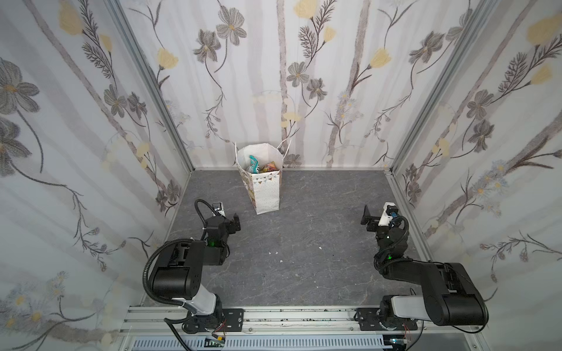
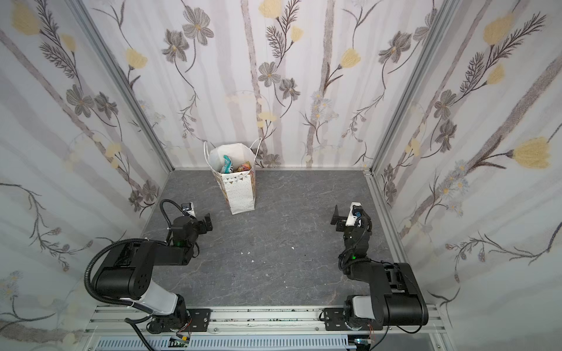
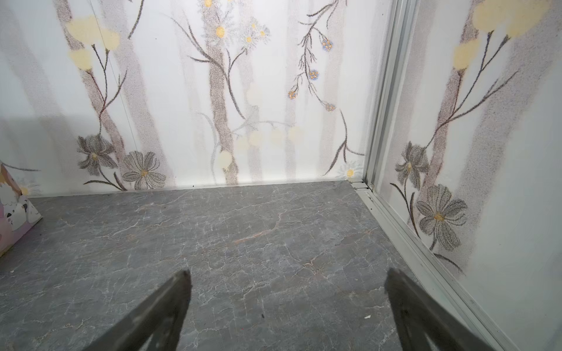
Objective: Take the snacks out of the paper bag
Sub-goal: Move the paper bag to the center of the table.
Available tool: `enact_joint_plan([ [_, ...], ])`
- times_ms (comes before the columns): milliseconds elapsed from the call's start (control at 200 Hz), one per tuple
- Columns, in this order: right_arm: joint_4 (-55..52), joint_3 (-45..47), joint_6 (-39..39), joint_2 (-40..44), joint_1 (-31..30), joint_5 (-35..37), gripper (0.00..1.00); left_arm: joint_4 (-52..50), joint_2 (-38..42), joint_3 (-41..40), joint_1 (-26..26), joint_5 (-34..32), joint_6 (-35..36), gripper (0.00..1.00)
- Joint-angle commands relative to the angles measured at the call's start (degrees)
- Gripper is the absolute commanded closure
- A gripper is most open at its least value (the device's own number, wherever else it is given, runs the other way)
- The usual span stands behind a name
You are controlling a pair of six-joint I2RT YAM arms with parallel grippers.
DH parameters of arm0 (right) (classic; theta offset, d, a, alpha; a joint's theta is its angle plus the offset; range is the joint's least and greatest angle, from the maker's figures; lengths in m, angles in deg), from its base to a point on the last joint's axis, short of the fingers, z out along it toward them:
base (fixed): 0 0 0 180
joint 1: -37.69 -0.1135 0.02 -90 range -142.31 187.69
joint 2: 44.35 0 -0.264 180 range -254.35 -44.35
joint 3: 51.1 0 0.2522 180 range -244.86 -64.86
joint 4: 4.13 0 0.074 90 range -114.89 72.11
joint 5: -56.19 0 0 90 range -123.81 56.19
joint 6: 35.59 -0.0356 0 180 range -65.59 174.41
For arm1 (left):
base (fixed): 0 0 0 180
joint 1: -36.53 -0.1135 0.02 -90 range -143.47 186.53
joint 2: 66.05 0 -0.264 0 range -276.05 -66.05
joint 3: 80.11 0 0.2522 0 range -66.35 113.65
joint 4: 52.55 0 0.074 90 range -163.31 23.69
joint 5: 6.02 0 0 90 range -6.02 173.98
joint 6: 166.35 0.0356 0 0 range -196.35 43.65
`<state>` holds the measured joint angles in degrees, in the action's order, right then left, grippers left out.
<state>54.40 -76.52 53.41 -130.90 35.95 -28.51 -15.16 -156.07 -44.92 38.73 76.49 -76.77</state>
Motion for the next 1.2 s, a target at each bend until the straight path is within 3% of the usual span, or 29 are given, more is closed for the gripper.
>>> enact_joint_plan([
  [0,2.6,0.0,0.3,0.1,0.0,-0.1,0.00,2.6,-0.1,0.3,-0.1,-0.6,0.2,0.00],
  [724,1.6,0.2,0.4,2.4,-0.1,-0.6,0.00,5.8,0.2,-1.7,0.0,-1.1,0.2,0.00],
  [829,-12.2,-2.2,-1.0,12.3,-1.0,3.9,0.00,13.3,3.8,-7.2,0.3,-5.9,-1.2,0.00],
  [884,-22.3,-5.0,-6.9,18.2,-1.1,6.8,0.00,13.9,8.7,-9.2,1.1,-9.1,-1.4,0.00],
  [939,-33.5,-9.3,-13.6,23.6,-1.2,7.1,0.04,4.3,16.9,-8.7,1.7,-10.6,-3.1,0.00],
  [1034,-53.4,-19.4,-25.2,28.1,-2.6,5.5,0.10,-21.9,33.9,-3.4,1.9,-9.6,-12.3,0.00],
  [1124,-61.3,-26.7,-27.5,28.3,-7.7,2.3,0.12,-38.4,45.3,1.4,2.4,-7.3,-23.8,0.00],
  [1199,-66.7,-34.5,-27.4,25.4,-13.8,1.9,0.12,-51.0,50.1,7.9,2.7,-4.7,-34.1,0.00],
])
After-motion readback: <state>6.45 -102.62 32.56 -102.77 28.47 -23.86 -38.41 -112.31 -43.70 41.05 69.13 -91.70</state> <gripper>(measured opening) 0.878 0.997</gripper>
